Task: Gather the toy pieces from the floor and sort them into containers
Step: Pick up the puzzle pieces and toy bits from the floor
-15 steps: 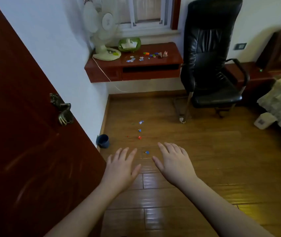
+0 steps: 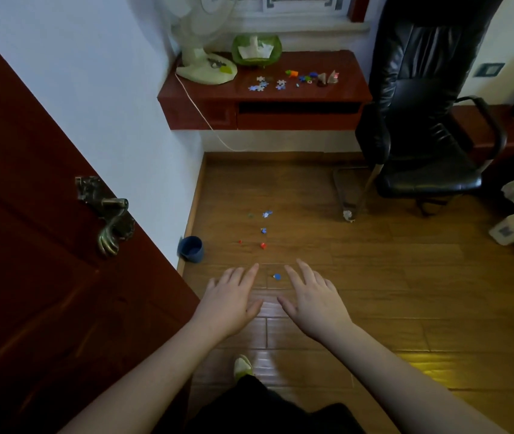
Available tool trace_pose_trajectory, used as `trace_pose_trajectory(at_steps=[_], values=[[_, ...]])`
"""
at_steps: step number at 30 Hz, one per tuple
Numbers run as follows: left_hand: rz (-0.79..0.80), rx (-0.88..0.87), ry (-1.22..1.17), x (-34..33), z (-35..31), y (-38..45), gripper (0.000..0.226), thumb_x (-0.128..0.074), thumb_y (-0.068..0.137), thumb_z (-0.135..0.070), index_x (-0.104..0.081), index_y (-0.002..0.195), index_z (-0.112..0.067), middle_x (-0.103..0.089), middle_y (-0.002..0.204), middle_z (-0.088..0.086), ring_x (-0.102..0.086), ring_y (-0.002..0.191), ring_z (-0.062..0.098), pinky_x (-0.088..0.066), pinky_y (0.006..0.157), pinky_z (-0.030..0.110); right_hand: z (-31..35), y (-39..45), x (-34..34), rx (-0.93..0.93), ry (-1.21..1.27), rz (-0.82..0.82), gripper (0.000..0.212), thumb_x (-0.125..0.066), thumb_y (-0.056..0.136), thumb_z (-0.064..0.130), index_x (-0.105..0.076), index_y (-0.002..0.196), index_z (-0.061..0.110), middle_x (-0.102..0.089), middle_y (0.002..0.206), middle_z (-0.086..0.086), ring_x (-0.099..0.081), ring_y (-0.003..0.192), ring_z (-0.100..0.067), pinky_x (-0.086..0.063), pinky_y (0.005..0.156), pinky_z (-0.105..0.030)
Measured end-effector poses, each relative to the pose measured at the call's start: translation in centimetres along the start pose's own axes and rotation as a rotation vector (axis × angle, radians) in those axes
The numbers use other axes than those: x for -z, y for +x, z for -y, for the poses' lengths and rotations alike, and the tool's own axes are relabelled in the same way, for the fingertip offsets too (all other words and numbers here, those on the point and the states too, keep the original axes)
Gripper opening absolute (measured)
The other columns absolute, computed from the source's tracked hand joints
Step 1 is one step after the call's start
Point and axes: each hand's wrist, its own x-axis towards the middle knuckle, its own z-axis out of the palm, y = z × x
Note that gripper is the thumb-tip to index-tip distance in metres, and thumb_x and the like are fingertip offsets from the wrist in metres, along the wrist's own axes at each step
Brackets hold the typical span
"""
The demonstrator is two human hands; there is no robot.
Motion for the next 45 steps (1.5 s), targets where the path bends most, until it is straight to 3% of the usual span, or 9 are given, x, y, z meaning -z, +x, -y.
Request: trace_pose_trajectory(at_steps=[4, 9, 14, 25, 34, 38, 41, 45], values=[[0.058, -0.009, -0.022, -1.4, 3.0, 3.2, 0.074, -0.024, 0.084, -0.066, -0.007, 0.148, -0.032, -0.032, 0.151, 0.001, -0.027, 0.139, 0.021, -0.032, 0.105, 0.05, 0.4, 3.3, -0.9, -0.023, 0.004, 0.042, 0.068, -0.036, 0.094, 0.057, -0.019, 0.151, 0.024, -0.018, 0.159, -0.007, -0.035, 0.138, -0.026, -0.033, 0.108, -0.04], [0.135, -0.017, -0.051, -2.7, 4.9, 6.9, 0.071, -0.034, 0.087, -0.062, -0.009, 0.146, -0.034, -0.029, 0.152, -0.001, -0.026, 0.139, 0.02, -0.033, 0.105, 0.052, -0.1, 6.5, -2.2, -0.019, -0.034, 0.119, 0.067, -0.042, 0.092, 0.056, -0.021, 0.149, 0.027, -0.023, 0.156, -0.005, -0.037, 0.135, -0.025, -0.036, 0.105, -0.04], [0.186, -0.03, -0.09, -2.7, 5.3, 11.4, 0.069, -0.036, 0.089, -0.059, -0.011, 0.147, -0.031, -0.027, 0.153, 0.0, -0.024, 0.141, 0.022, -0.031, 0.109, 0.055, -3.9, 10.7, -2.2, -0.025, -0.091, 0.174, 0.067, -0.044, 0.091, 0.055, -0.024, 0.148, 0.025, -0.03, 0.153, -0.007, -0.038, 0.133, -0.026, -0.038, 0.103, -0.041], [0.241, 0.067, -0.064, -2.9, 5.1, 24.4, 0.063, -0.042, 0.092, -0.051, -0.023, 0.147, -0.025, -0.034, 0.149, 0.002, -0.029, 0.138, 0.021, -0.032, 0.108, 0.049, -11.4, 24.4, -3.5, 0.013, 0.062, 0.317, 0.064, -0.043, 0.093, 0.051, -0.025, 0.147, 0.022, -0.034, 0.148, -0.004, -0.035, 0.134, -0.026, -0.035, 0.105, -0.043], [0.311, 0.157, -0.128, -4.6, 6.2, 35.0, 0.063, -0.035, 0.089, -0.053, -0.017, 0.144, -0.031, -0.039, 0.145, 0.001, -0.033, 0.136, 0.022, -0.035, 0.105, 0.054, -17.2, 34.2, -5.5, 0.101, 0.039, 0.504, 0.065, -0.041, 0.094, 0.051, -0.022, 0.149, 0.023, -0.038, 0.147, -0.006, -0.04, 0.132, -0.028, -0.038, 0.104, -0.043], [0.308, 0.168, -0.148, -7.2, 7.7, 37.6, 0.061, -0.032, 0.087, -0.051, -0.02, 0.144, -0.032, -0.043, 0.143, 0.0, -0.038, 0.133, 0.021, -0.036, 0.102, 0.054, -17.8, 38.2, -8.8, 0.088, 0.059, 0.548, 0.066, -0.043, 0.093, 0.053, -0.023, 0.148, 0.023, -0.041, 0.144, -0.005, -0.043, 0.129, -0.028, -0.039, 0.102, -0.042], [0.252, 0.116, -0.151, -10.1, 9.5, 39.1, 0.058, -0.041, 0.09, -0.04, -0.026, 0.145, -0.028, -0.049, 0.138, 0.001, -0.046, 0.127, 0.02, -0.043, 0.097, 0.048, -18.0, 40.4, -12.6, 0.057, 0.097, 0.563, 0.071, -0.042, 0.091, 0.059, -0.019, 0.149, 0.026, -0.039, 0.145, -0.004, -0.045, 0.127, -0.028, -0.042, 0.1, -0.043], [0.248, 0.107, -0.108, -16.1, 13.0, 42.1, 0.063, -0.044, 0.091, -0.037, -0.02, 0.148, -0.024, -0.043, 0.143, 0.005, -0.04, 0.133, 0.024, -0.039, 0.102, 0.047, -18.0, 43.4, -20.1, -0.02, 0.133, 0.559, 0.063, -0.039, 0.095, 0.053, -0.022, 0.149, 0.024, -0.038, 0.146, -0.003, -0.044, 0.129, -0.026, -0.041, 0.102, -0.042]])
